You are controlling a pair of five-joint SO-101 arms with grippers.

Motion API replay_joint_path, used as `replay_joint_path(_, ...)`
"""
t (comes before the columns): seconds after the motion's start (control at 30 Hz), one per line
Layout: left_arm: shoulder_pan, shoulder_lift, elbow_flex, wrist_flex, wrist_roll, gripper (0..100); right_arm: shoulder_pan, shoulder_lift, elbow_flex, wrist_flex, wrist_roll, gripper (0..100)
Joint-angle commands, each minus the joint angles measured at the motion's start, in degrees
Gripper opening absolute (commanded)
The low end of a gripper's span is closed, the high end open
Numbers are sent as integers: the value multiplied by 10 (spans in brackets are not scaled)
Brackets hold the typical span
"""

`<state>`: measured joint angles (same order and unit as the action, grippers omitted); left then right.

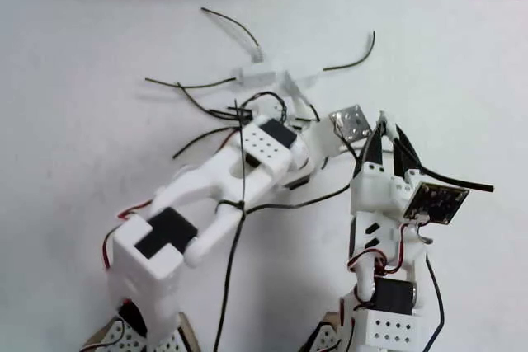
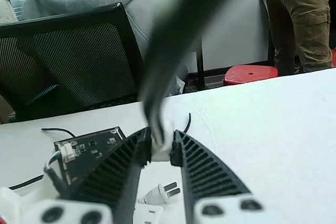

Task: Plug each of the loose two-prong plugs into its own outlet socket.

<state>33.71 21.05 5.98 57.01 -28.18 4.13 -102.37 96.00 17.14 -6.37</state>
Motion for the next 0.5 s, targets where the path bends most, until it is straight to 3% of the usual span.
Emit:
replay_joint_path(0.0,2,-99,-17,72,4,23,2,-9,0,-10,-6,19)
replay_joint_path(0.17,-15,-164,-1,146,5,23,2,-9,2,-10,-6,19)
replay_joint_path(0.47,-93,-363,206,127,0,23,-5,-9,3,-9,-6,19)
